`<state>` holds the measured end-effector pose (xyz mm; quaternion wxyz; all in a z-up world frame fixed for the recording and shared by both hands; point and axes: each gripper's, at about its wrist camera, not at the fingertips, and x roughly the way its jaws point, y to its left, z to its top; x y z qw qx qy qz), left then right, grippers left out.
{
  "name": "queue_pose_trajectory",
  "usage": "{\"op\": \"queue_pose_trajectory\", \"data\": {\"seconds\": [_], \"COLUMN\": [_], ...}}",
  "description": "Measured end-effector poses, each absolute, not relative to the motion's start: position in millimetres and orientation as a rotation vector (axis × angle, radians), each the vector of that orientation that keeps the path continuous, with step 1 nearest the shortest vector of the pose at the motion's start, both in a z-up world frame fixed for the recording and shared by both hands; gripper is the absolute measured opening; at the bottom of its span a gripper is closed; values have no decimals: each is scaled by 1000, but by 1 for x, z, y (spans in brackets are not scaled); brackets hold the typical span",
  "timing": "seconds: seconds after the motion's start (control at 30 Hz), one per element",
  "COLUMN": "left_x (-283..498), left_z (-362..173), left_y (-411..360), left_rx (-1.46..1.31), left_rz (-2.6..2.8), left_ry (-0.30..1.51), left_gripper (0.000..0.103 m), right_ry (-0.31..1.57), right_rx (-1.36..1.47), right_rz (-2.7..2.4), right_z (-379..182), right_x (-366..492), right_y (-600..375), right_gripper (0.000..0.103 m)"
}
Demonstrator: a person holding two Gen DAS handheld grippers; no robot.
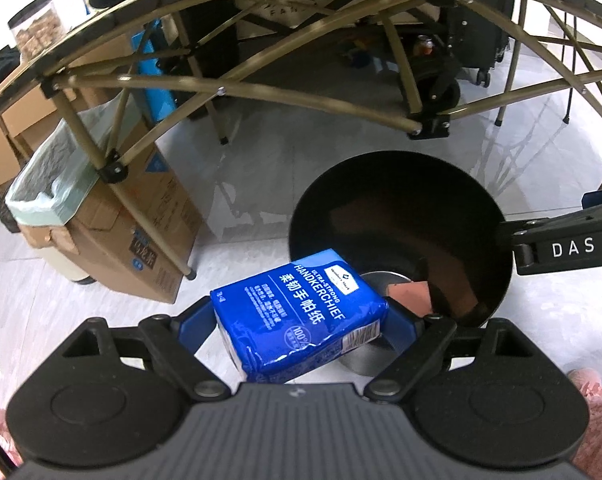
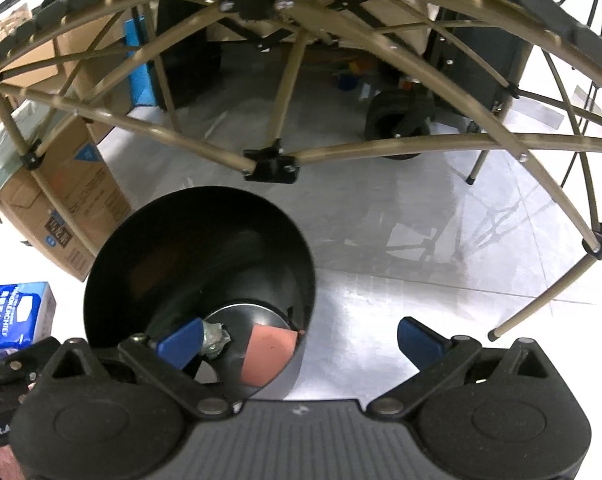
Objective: Collect trash
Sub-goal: 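Move the left gripper over the bin and open it to drop the tissue pack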
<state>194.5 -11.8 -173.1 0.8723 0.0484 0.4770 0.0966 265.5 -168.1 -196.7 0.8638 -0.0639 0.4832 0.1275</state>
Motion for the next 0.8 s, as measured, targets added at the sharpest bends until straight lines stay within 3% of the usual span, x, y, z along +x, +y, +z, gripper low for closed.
{"op": "queue_pose_trajectory", "data": {"seconds": [0.8], "left_x": [250], "left_z": [-177], "left_y": [-72], "left_rx": [151], "left_rz": [92], "left_ry": [964], "left_gripper": [87], "right_ry": [928], "right_rx": [-14], "right_rz": [64], "right_z": [-166], "right_x": [276], "right_y": [-250], "right_gripper": [103]}}
